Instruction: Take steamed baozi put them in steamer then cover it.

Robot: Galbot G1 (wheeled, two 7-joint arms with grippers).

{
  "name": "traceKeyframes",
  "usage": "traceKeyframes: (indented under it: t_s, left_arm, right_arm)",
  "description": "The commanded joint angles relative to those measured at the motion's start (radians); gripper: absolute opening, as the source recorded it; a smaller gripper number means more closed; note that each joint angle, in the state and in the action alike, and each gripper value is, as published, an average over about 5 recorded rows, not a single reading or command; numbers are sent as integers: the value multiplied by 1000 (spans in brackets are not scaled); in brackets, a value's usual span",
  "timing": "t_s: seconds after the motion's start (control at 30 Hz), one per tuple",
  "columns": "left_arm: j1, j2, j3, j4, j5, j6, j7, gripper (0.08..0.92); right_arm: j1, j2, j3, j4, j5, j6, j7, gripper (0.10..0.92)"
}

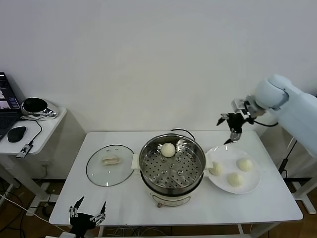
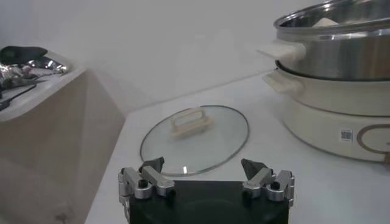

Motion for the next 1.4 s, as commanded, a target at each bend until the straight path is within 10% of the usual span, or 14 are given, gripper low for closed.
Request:
traceKeyframes:
  t_s: [0.03,1.4]
  left_arm:
    - [3,1,1,2,1,0,0,823]
    - [-24,-8,11,71,19,-1,-2,823]
  right_arm:
    - [-183,-8,57,-17,-62,-65,99,823]
    - [-319,217,85,-262,-238,-21,149,823]
